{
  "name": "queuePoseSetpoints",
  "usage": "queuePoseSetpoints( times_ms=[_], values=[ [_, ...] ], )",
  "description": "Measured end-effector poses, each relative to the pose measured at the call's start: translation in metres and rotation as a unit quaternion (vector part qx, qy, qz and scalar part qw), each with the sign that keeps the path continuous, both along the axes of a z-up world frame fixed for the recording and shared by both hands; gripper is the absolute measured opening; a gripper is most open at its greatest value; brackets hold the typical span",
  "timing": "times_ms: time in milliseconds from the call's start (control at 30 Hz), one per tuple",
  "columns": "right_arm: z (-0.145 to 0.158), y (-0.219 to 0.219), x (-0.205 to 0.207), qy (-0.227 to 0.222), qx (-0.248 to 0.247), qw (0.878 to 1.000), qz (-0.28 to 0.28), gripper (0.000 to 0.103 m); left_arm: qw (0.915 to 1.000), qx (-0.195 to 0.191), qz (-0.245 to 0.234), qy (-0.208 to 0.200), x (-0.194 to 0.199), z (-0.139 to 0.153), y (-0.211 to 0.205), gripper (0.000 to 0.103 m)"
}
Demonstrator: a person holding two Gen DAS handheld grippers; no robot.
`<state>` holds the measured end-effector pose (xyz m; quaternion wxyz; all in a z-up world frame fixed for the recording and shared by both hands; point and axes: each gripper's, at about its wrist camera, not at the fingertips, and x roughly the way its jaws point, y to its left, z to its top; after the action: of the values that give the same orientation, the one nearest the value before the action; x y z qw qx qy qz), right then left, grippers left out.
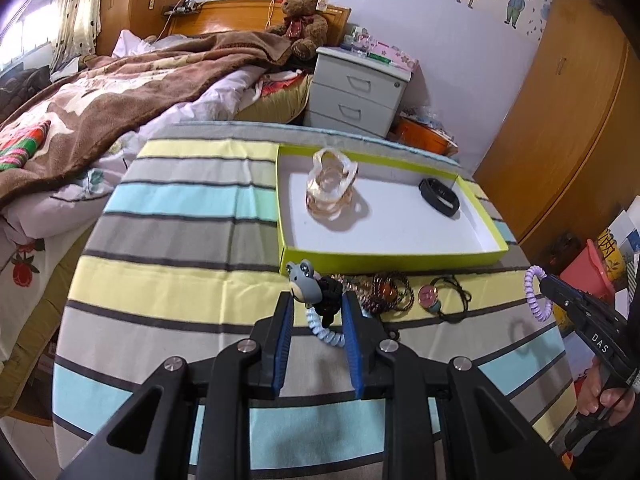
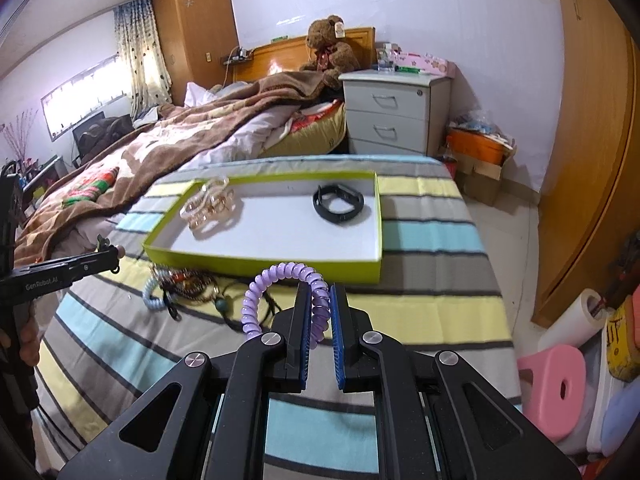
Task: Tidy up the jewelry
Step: 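Carry the bear charm with the left tool while the right tool carries the purple coil over the box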
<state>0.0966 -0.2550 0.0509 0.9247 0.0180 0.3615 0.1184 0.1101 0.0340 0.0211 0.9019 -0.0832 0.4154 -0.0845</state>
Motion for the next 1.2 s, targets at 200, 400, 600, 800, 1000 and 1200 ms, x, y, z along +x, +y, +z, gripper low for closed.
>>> queuePoseSetpoints(
  times_ms=[200, 400, 600, 800, 1000, 1200],
  values=[
    [0.018, 0.007, 0.010, -0.016, 0.000, 1.000, 0.006, 0.010, 0.9999, -0.002, -0.003, -0.010, 0.007, 0.015, 0.003, 0.026],
    [0.026, 0.020, 0.035, -0.016, -0.011, 1.000, 0.018, 0.010, 0.9997, 0.005, -0.010, -0.023, 0.018, 0.026, -0.002, 0.026],
    [0.021, 0.032, 0.076, -0.001, -0.012, 1.000, 0.024, 0.010, 0.9996, 0.002, -0.017, -0.024, 0.032, 0.026, -0.010, 0.026],
    [0.006, 0.049, 0.122, 0.028, -0.008, 0.999, 0.036, 0.010, 0.9998, -0.001, -0.018, -0.008, 0.048, 0.015, -0.016, 0.026],
    [-0.013, 0.068, 0.152, 0.053, -0.022, 0.997, 0.046, 0.010, 0.9998, -0.004, -0.013, 0.011, 0.063, -0.001, -0.018, 0.026],
    [-0.030, 0.084, 0.174, 0.073, -0.038, 0.995, 0.056, 0.010, 0.9998, 0.004, -0.009, 0.019, 0.074, -0.012, -0.022, 0.026]
  ],
)
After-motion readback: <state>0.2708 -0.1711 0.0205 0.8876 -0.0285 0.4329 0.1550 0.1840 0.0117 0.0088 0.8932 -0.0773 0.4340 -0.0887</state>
